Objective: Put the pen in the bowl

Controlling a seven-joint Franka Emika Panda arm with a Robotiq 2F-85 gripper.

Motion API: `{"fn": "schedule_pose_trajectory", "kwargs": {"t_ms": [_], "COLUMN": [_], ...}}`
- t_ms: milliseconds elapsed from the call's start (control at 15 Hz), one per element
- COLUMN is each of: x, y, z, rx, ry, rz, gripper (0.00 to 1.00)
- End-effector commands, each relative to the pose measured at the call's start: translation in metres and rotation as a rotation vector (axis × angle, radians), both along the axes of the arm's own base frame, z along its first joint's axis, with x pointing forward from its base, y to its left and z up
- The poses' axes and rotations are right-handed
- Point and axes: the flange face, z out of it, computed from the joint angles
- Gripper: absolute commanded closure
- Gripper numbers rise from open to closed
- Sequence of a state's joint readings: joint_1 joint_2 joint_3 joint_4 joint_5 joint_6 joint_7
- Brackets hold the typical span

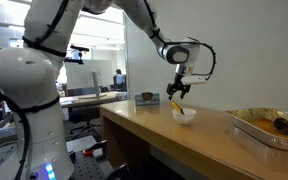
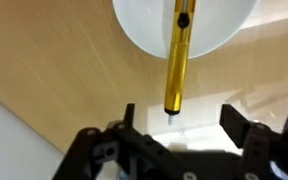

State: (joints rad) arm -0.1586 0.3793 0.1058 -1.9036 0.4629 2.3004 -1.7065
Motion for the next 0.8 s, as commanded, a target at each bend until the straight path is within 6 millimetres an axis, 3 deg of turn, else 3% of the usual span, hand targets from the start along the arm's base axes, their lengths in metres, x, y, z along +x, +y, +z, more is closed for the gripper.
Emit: {"fn": "schedule_pose_trajectory", "kwargs": {"t_ms": [0,267,733], "x": [-0.032,-0.063,-0.108], "y": [0.028,0.057,0.068], "z": [0.032,0.067,0.109], "rx": [-0.154,-0.289,-0.420], "ry": [0.032,0.092,0.288], "rz": [-0.100,-0.258,-0.560], "gripper": [0.00,0.00,0.00]}}
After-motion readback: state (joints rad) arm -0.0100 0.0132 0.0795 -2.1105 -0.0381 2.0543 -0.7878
